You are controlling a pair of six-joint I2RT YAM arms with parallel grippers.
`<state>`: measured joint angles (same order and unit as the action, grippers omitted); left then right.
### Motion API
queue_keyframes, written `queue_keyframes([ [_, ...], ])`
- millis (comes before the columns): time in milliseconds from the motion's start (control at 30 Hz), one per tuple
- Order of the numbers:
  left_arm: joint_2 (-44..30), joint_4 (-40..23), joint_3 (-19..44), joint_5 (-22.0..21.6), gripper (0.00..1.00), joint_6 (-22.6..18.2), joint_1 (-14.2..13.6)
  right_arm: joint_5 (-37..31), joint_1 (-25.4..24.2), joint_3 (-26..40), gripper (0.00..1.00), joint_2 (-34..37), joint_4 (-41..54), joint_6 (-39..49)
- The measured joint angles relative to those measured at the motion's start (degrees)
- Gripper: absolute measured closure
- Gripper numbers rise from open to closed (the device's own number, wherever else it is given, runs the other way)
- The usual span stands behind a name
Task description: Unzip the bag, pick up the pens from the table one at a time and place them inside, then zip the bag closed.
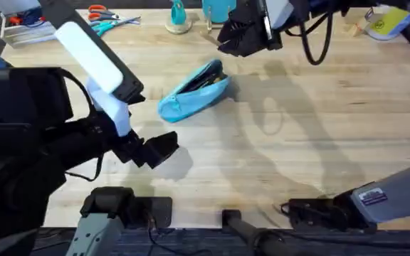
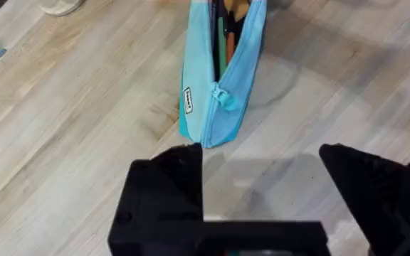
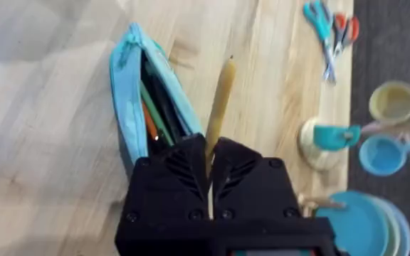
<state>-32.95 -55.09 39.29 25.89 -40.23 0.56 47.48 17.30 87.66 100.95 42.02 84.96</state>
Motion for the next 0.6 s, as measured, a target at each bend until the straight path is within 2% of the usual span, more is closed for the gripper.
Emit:
queue_keyframes([
  [267,0.0,0.0,0.0,0.0,0.006,0.0,0.0,8.2,0.0,0.0,0.970,0.0,0.0,10.9],
  [600,0.0,0.0,0.0,0.0,0.006,0.0,0.0,10.4,0.9,0.5,0.970,4.2,0.0,17.2],
])
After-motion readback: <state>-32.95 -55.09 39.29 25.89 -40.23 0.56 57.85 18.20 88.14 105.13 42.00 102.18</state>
